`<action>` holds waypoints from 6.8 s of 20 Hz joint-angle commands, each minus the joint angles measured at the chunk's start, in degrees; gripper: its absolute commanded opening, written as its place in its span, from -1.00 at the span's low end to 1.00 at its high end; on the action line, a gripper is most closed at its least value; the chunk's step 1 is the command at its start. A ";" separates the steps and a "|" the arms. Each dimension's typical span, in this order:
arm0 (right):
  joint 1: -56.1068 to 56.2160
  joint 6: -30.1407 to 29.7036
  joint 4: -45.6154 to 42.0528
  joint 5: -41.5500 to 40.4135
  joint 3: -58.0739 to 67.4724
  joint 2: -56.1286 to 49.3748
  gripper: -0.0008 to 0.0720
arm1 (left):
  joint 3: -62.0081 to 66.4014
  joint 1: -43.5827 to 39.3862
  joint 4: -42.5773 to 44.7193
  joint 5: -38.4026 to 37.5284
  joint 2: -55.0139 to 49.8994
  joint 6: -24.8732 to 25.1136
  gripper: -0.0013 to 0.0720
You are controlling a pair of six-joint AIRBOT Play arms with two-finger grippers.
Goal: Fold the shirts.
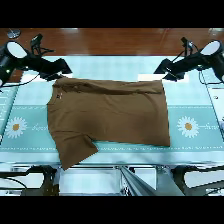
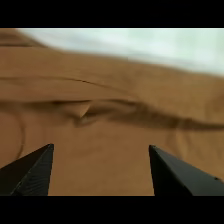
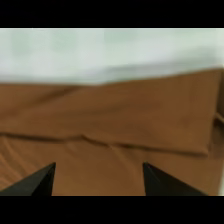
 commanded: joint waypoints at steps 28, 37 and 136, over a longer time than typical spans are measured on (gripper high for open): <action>-21.55 -14.34 8.46 -6.19 -60.35 46.12 0.73 | -53.42 29.11 -15.96 -1.60 13.79 26.38 0.94; -28.13 -2.56 -10.49 6.67 -63.87 45.86 0.72 | -53.29 28.59 -30.03 -0.37 13.94 31.95 -0.89; -3.08 -5.44 1.97 10.80 3.54 -12.94 -0.89 | -8.39 8.46 1.79 -7.39 -8.37 6.73 -0.89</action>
